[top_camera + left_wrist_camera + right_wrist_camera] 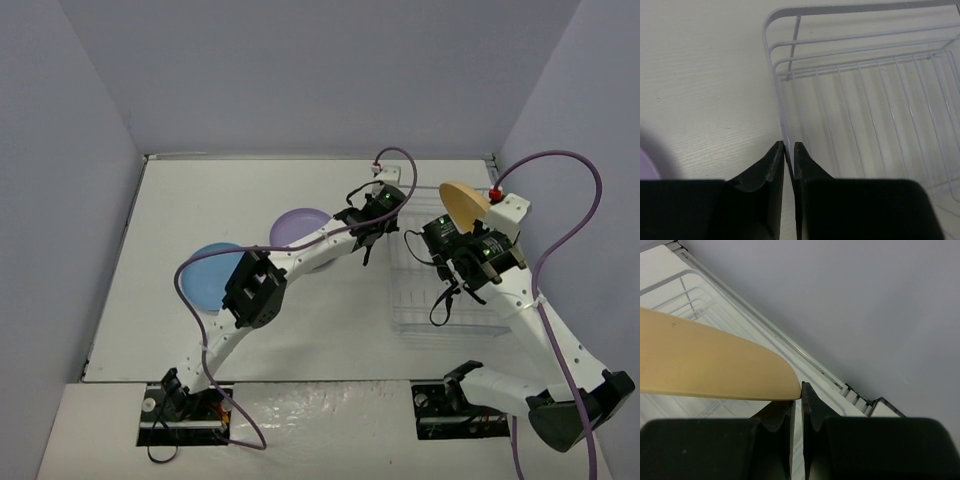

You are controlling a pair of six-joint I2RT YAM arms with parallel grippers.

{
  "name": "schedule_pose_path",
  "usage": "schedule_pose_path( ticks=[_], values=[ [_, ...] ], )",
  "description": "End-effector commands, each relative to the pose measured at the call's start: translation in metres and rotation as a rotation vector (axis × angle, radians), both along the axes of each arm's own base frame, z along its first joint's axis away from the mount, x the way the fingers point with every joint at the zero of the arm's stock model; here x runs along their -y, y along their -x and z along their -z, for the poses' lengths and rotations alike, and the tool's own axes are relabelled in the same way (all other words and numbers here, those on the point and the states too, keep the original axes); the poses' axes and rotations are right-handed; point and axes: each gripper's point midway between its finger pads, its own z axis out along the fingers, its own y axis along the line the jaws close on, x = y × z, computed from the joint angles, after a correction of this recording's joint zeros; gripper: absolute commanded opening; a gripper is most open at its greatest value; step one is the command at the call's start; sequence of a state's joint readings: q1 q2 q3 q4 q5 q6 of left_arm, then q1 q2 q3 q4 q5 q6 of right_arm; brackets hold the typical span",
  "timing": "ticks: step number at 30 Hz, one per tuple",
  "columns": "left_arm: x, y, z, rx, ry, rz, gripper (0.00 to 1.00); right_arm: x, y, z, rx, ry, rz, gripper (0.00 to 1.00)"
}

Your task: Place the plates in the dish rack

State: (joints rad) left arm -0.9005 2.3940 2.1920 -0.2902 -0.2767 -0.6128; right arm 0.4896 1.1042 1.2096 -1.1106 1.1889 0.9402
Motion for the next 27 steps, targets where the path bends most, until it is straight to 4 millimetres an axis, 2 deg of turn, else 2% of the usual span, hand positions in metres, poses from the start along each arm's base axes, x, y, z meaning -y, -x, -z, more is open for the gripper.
schedule_pose_path(
  ticks=[1, 5, 10, 15, 18, 23, 27],
  values=[
    [-0.015, -0.035, -0.057, 0.131, 0.048, -0.121, 0.0, 0.005, -0.005, -0.012, 0.078, 0.026, 0.024, 0.0],
    [-0.025, -0.056, -0.062, 0.134, 0.083, -0.168, 0.0, 0.001, -0.011, -0.009, 0.051, 0.038, 0.018, 0.0],
    [-0.05, -0.078, -0.063, 0.123, 0.105, -0.253, 0.0, -0.008, -0.027, 0.001, 0.038, 0.028, 0.018, 0.0],
    [-0.084, -0.078, -0.057, 0.105, 0.103, -0.45, 0.0, -0.017, -0.04, 0.012, 0.035, 0.0, 0.046, 0.0],
    [-0.096, -0.078, -0.064, 0.12, 0.154, -0.538, 0.0, -0.02, -0.044, 0.013, 0.03, 0.006, 0.062, 0.0],
    [-0.101, -0.078, -0.07, 0.13, 0.17, -0.558, 0.0, -0.022, -0.053, 0.015, 0.03, 0.014, 0.059, 0.0],
    [-0.101, -0.075, -0.066, 0.11, 0.18, -0.554, 0.0, -0.019, -0.056, 0.015, 0.018, 0.03, 0.07, 0.0]
  ],
)
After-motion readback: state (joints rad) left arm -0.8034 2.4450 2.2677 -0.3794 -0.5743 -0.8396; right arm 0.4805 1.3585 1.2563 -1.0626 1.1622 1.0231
